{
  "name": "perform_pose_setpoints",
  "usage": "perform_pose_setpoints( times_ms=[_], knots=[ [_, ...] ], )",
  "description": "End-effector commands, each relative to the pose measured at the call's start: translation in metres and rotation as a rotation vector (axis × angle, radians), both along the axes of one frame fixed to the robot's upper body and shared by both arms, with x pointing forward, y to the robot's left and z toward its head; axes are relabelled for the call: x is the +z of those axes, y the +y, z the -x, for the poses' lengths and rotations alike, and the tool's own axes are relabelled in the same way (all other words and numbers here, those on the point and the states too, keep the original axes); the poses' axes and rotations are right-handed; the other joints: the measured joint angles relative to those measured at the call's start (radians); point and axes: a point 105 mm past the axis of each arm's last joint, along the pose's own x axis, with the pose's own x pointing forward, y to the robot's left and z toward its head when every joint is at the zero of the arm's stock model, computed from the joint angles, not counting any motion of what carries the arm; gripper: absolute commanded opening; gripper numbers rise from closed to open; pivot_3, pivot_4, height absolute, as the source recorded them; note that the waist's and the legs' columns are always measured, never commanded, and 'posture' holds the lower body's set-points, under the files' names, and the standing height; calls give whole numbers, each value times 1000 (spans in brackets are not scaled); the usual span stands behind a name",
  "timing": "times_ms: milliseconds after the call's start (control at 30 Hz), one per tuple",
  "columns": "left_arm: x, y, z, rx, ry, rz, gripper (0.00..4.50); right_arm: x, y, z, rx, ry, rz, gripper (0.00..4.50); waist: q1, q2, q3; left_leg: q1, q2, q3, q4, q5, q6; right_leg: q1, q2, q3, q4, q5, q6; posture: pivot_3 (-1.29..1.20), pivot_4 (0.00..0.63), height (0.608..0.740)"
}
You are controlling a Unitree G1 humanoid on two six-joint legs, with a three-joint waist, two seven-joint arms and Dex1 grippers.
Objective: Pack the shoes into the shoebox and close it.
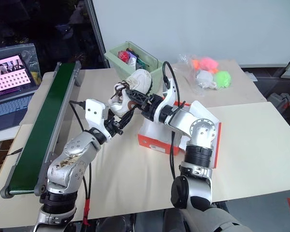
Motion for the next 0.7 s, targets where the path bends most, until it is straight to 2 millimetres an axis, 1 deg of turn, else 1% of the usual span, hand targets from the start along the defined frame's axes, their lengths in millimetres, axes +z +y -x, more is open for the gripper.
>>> perform_pose_setpoints(
  times_ms=[33, 67, 133, 267, 367, 433, 500, 533, 600, 633, 667, 700],
  knots=[
    [17, -10, 6, -51, -59, 16, 2312, 19, 20, 11, 63, -57, -76, 1320, 0, 0, 0, 0, 0, 1, 0, 0, 0, 0, 0, 0, 0, 0, 0, 0, 150, 740],
    [16, -10, 5, -51, -56, 17, 2312, 22, 21, 12, 73, -66, -91, 1019, 1, 0, 0, 0, 0, 1, 0, 0, 0, 0, 0, 0, 0, 0, 0, 0, 150, 740],
    [16, -9, 5, -50, -54, 17, 2312, 27, 22, 14, 83, -79, -111, 662, 1, 0, 0, 0, 0, 2, 0, 0, 0, 0, 0, 0, 0, 0, 0, 0, 150, 740],
    [13, -10, 4, -60, -42, 2, 2312, 34, 21, 14, 75, -91, -143, 662, 1, 0, 0, 0, 0, 2, 0, 0, 0, 0, 0, 1, 0, 0, 0, 0, 150, 740],
    [4, -16, 7, -95, -46, -86, 2312, 39, 20, 13, 59, -92, -179, 662, 1, 0, 0, 0, 0, 2, 0, 0, 0, 0, 0, 1, 0, 0, 0, 0, 150, 740],
    [5, -16, 8, -95, -72, -100, 2312, 42, 19, 13, 45, -94, -199, 662, 1, 0, 0, 0, 0, 3, 0, 0, 0, 0, 0, 1, 0, 0, 0, 0, 150, 740],
    [9, -14, 8, -90, -105, -104, 3226, 46, 17, 12, 26, -96, -223, 630, 1, 0, 0, 0, 0, 3, 0, 0, 0, 0, 0, 2, 0, 0, 0, 0, 150, 740],
    [10, -14, 8, -89, -114, -122, 3501, 47, 16, 12, 17, -97, -231, 630, 1, 0, 0, 0, 0, 3, 0, 0, 0, 0, 0, 2, 0, 0, 0, 0, 150, 740],
    [10, -15, 8, -95, -118, -134, 4331, 48, 14, 11, 0, -96, -242, 630, 2, 0, 0, 0, 0, 3, 0, 0, 1, 0, 0, 2, 0, 0, 0, 0, 150, 740],
    [10, -15, 8, -100, -116, -130, 4463, 48, 13, 10, -9, -95, -248, 630, 1, 0, 0, 0, 0, 3, 0, 0, 1, 0, 0, 2, 0, 0, 0, 0, 150, 740],
    [11, -15, 9, -108, -113, -120, 4463, 49, 11, 9, -28, -93, -253, 630, 1, 0, 0, 0, 0, 3, 0, 0, 1, 0, 0, 2, 0, 0, 0, 0, 150, 740],
    [13, -13, 10, -109, -123, -123, 4463, 50, 3, 3, -86, -91, -270, 630, -1, 0, 0, 0, 0, 3, 0, 0, 1, 0, 0, 2, 0, 0, 0, 0, 150, 740]
  ],
)
